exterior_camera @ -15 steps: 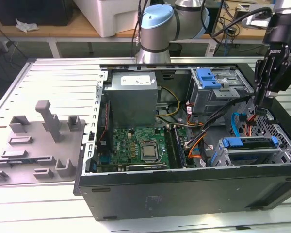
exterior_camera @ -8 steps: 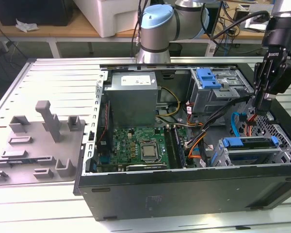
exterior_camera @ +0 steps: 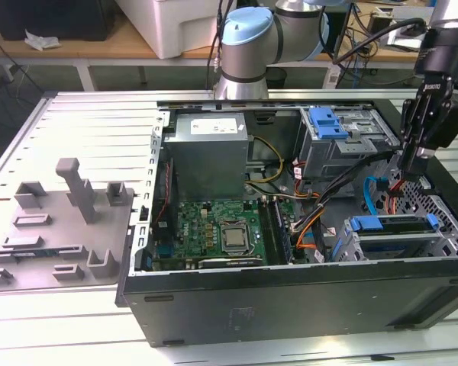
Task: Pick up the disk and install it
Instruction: 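Insert the first disk wire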
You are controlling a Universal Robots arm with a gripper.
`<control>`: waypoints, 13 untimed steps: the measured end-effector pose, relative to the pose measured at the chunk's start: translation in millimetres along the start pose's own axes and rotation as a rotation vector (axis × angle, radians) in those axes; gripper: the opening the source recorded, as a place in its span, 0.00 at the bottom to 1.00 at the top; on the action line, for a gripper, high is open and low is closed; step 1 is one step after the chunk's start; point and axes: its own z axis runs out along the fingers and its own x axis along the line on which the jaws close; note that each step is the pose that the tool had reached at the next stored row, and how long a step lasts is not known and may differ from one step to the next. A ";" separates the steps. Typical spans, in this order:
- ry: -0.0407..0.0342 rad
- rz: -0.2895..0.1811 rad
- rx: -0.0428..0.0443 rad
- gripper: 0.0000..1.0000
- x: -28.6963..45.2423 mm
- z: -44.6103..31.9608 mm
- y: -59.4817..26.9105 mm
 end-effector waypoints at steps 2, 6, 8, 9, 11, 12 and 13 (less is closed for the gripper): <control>0.0001 0.001 -0.0003 0.35 0.0 0.2 0.0; 0.0001 0.001 -0.0004 0.35 -0.5 0.9 -0.1; 0.0006 0.001 -0.0003 0.35 -0.9 1.6 -0.1; 0.0017 0.001 0.0000 0.35 -1.1 1.8 -0.1; 0.0187 0.004 0.0038 0.35 -2.0 3.3 -0.3; 0.0405 0.008 0.0086 0.35 -2.7 4.5 -0.3; 0.0470 0.010 0.0100 0.35 -3.0 4.9 -0.3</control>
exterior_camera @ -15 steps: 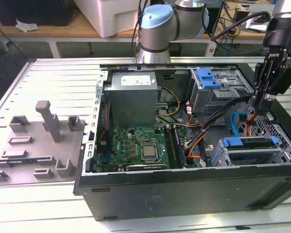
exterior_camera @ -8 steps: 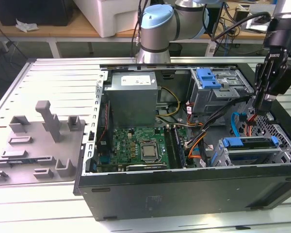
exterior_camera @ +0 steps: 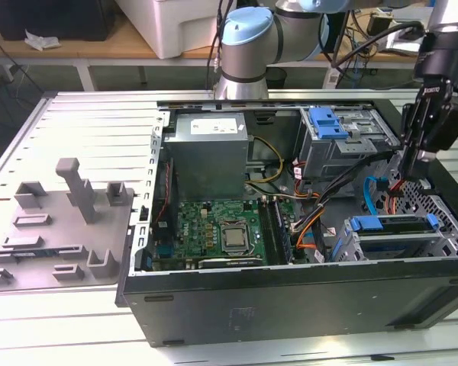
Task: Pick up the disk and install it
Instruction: 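Insert the first disk wire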
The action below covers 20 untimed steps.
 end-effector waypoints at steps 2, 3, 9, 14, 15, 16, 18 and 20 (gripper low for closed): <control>0.0074 0.001 0.0017 0.35 -0.7 0.6 0.0; 0.0078 0.001 0.0017 0.35 -1.0 0.7 0.1; 0.0083 0.001 0.0018 0.35 -9.9 -3.3 2.8; 0.0258 0.004 0.0048 0.35 -11.6 -2.6 2.4; 0.0299 0.005 0.0055 0.35 -11.7 -2.5 2.1; 0.0365 0.006 0.0066 0.35 -12.0 -2.4 1.6; 0.0436 0.007 0.0082 0.35 -12.6 -1.6 1.2; 0.0446 0.008 0.0083 0.35 -13.6 0.0 1.1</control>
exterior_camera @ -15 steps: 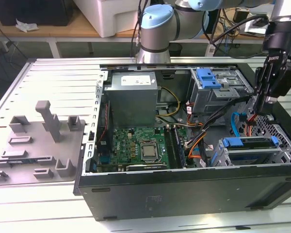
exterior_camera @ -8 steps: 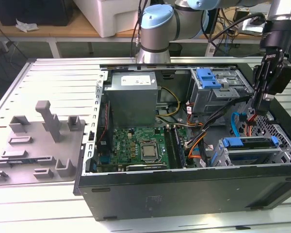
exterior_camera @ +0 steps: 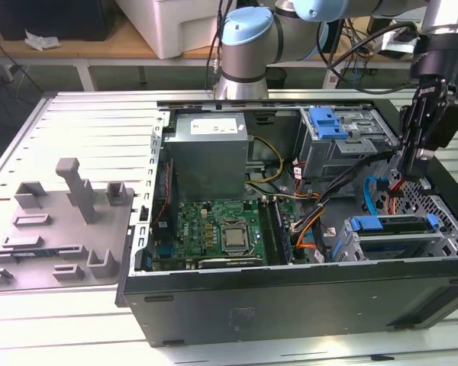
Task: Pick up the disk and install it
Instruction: 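Insert the first disk wire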
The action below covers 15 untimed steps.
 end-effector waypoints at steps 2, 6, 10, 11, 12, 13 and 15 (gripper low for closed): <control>0.0009 0.000 0.0002 0.35 -0.8 1.0 0.0; 0.0003 0.000 0.0005 0.27 -1.7 2.2 -0.2; 0.0012 0.000 0.0004 0.17 -2.0 2.8 -0.1; 0.0013 0.000 0.0004 0.17 -2.1 2.9 -0.1; 0.0014 0.000 0.0004 0.17 -2.2 3.0 -0.1; 0.0015 0.000 0.0005 0.17 -2.2 3.0 -0.1; 0.0014 0.000 0.0003 0.17 -2.3 3.1 -0.1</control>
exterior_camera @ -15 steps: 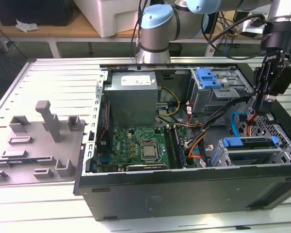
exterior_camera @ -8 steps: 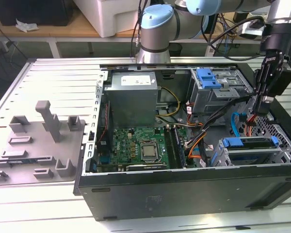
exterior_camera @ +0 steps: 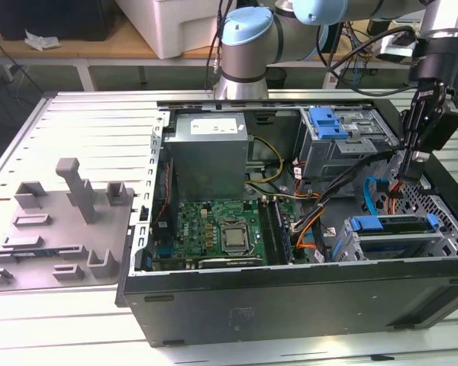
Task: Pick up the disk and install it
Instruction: 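Insert the first disk wire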
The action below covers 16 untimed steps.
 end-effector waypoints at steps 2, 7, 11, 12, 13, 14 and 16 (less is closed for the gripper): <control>0.0001 0.000 0.0001 0.17 0.4 0.3 1.9; 0.0002 -0.002 0.0016 0.17 2.4 1.5 9.8; 0.0003 -0.012 0.0098 0.17 6.2 -0.4 15.8; 0.0001 -0.015 0.0123 0.17 7.6 -1.2 16.5; -0.0004 -0.017 0.0140 0.17 8.8 -1.7 16.8; -0.0013 -0.019 0.0154 0.17 10.3 -2.1 17.0; -0.0052 -0.022 0.0173 0.17 13.6 -2.2 17.0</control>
